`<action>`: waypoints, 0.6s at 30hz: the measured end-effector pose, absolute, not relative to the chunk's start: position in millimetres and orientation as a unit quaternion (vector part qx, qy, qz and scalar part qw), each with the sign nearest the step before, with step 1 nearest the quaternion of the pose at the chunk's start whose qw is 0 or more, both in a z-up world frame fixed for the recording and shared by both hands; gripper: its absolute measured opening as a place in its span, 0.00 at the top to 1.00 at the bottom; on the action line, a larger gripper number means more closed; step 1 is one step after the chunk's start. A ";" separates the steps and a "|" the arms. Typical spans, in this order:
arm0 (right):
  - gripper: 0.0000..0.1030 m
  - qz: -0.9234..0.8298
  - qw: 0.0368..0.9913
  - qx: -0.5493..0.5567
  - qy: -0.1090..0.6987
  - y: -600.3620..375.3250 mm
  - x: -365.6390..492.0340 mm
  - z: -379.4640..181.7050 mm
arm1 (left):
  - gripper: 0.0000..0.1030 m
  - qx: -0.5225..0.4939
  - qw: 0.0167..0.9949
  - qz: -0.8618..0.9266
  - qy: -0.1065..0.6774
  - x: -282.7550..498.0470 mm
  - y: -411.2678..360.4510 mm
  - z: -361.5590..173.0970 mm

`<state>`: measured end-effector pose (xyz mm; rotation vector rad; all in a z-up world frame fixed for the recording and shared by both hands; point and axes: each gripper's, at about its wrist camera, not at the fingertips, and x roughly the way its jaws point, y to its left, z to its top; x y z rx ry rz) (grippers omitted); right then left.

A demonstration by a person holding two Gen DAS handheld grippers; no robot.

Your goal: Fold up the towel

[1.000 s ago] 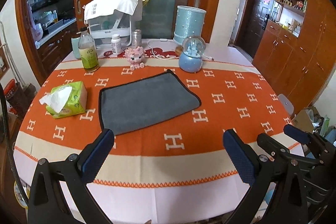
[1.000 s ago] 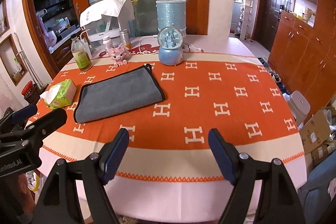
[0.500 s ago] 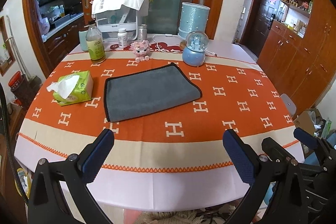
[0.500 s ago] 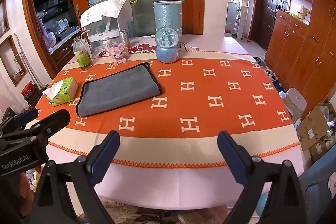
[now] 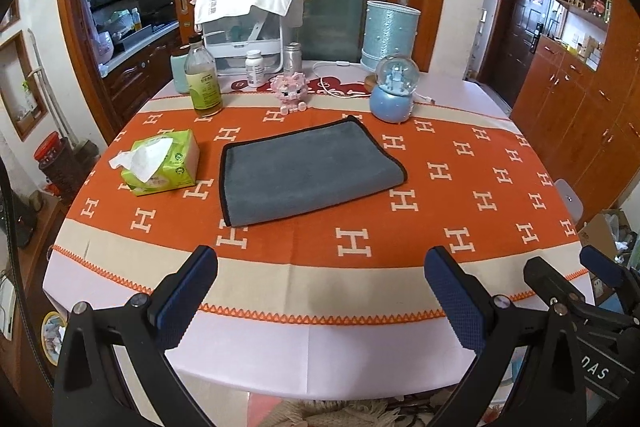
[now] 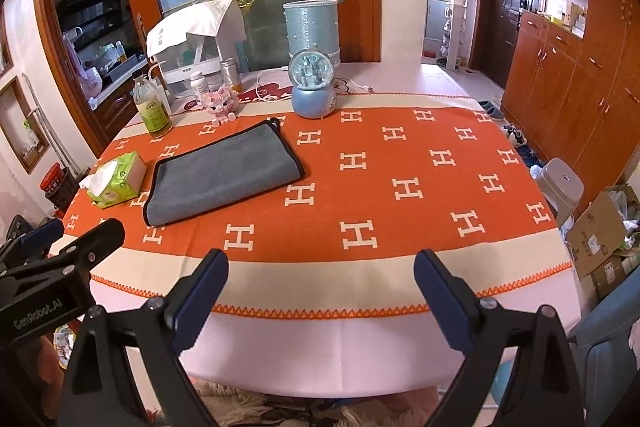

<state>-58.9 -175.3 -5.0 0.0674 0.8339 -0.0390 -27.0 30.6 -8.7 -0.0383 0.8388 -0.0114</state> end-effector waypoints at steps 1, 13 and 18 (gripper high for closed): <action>0.08 -0.019 0.914 0.031 0.404 -174.3 -58.7 -4.6 | 0.01 -0.018 0.913 -0.004 0.407 -27.0 30.7 -8.7; 0.08 -0.024 0.915 0.021 0.403 -171.4 -54.9 -4.5 | 0.01 -0.002 0.916 0.003 0.400 -24.4 27.7 -7.2; 0.08 -0.025 0.914 0.017 0.403 -172.2 -51.7 -6.6 | 0.01 -0.002 0.916 0.003 0.400 -23.9 26.7 -7.2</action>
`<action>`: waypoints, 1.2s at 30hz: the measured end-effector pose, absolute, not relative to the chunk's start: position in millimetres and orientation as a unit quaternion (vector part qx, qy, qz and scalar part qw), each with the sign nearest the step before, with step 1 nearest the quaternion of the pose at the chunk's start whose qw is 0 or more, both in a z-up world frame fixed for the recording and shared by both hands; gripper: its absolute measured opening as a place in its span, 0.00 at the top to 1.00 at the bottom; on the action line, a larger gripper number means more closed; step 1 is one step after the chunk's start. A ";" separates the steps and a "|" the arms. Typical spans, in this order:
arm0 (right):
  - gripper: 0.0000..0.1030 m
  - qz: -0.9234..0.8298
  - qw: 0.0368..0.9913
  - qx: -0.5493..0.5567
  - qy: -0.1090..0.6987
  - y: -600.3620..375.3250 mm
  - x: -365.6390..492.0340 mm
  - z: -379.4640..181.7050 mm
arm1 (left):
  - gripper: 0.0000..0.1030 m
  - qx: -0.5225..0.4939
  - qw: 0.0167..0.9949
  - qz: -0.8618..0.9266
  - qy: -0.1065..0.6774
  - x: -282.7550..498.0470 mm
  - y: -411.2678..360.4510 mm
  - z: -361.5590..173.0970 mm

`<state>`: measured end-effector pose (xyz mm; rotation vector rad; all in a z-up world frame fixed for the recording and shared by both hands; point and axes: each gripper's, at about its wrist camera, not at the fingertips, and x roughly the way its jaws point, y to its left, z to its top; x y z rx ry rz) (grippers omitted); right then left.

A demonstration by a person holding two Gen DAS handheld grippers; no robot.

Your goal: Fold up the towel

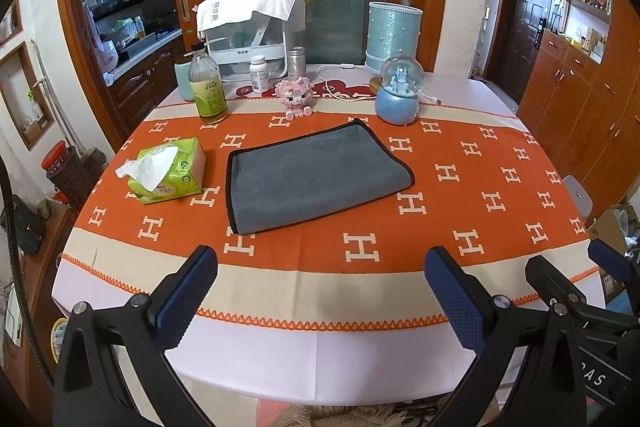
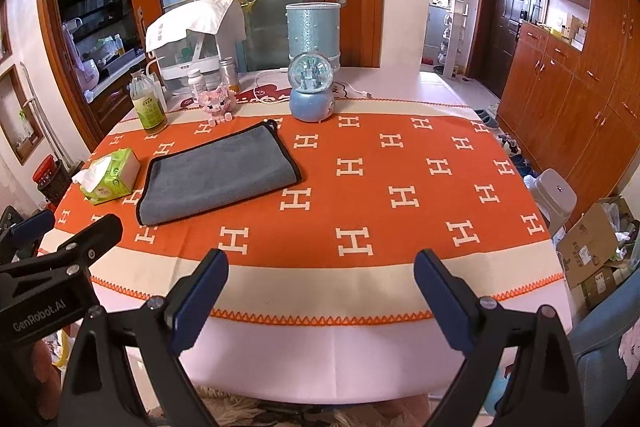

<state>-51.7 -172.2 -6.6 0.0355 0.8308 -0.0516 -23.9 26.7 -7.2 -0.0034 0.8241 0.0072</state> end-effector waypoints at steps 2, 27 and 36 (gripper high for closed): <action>0.08 -0.025 0.915 0.019 0.403 -171.5 -52.5 -6.1 | 0.01 -0.002 0.916 0.003 0.400 -23.9 26.5 -7.2; 0.08 -0.021 0.914 0.020 0.404 -172.9 -48.6 -8.8 | 0.01 0.001 0.915 0.002 0.403 -23.2 26.1 -11.7; 0.08 -0.019 0.912 0.021 0.409 -172.3 -45.8 -12.1 | 0.01 0.002 0.914 0.002 0.406 -23.9 27.4 -14.4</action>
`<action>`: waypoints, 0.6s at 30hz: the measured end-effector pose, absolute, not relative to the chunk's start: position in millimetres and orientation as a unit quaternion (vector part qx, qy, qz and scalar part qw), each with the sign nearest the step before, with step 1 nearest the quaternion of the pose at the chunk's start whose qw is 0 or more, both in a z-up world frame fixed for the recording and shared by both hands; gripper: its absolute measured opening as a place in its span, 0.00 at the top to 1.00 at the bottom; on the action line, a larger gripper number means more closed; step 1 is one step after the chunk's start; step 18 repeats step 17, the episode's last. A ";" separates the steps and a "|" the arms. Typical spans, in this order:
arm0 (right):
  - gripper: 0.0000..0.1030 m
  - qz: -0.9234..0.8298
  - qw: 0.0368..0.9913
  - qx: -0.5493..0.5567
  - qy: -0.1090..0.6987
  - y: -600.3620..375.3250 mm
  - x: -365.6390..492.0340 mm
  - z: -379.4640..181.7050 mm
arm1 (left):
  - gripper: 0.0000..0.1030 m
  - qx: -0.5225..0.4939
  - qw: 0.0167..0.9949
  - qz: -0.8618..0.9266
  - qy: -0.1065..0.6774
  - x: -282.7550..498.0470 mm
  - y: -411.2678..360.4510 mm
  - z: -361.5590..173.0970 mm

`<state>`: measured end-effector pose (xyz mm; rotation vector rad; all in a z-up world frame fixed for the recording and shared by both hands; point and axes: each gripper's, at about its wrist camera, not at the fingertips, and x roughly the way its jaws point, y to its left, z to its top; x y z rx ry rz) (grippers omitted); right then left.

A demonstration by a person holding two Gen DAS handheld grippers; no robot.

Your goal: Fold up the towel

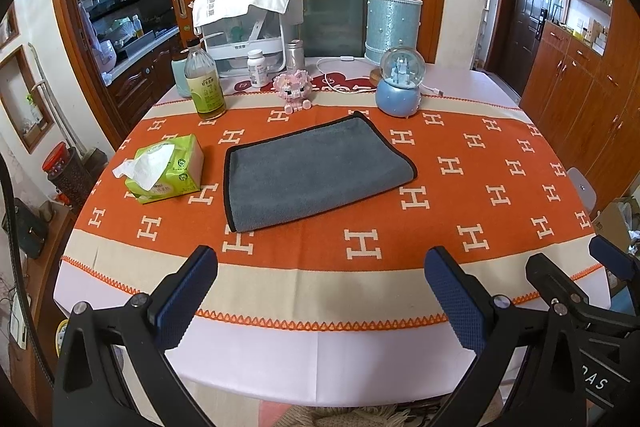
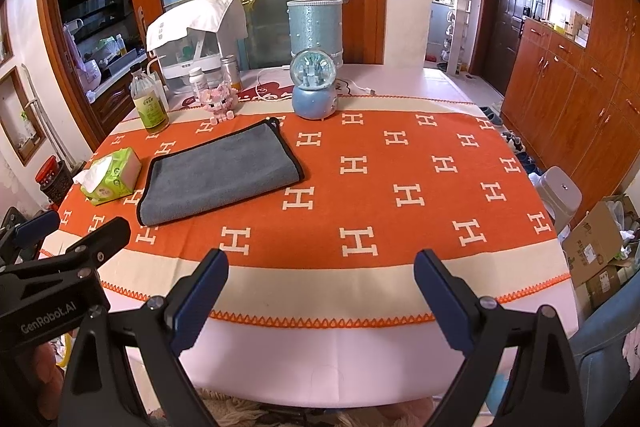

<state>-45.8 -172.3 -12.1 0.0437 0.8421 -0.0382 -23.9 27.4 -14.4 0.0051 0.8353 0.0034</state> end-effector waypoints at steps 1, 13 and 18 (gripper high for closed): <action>0.08 -0.018 0.912 0.022 0.409 -172.2 -45.0 -12.7 | 0.01 0.003 0.914 0.002 0.405 -22.9 26.2 -13.6; 0.08 -0.014 0.910 0.024 0.414 -170.4 -40.0 -18.4 | 0.01 0.004 0.912 -0.001 0.411 -23.1 31.1 -23.9; 0.08 -0.014 0.910 0.025 0.414 -170.2 -39.5 -19.1 | 0.01 0.004 0.911 -0.001 0.412 -21.6 32.3 -26.0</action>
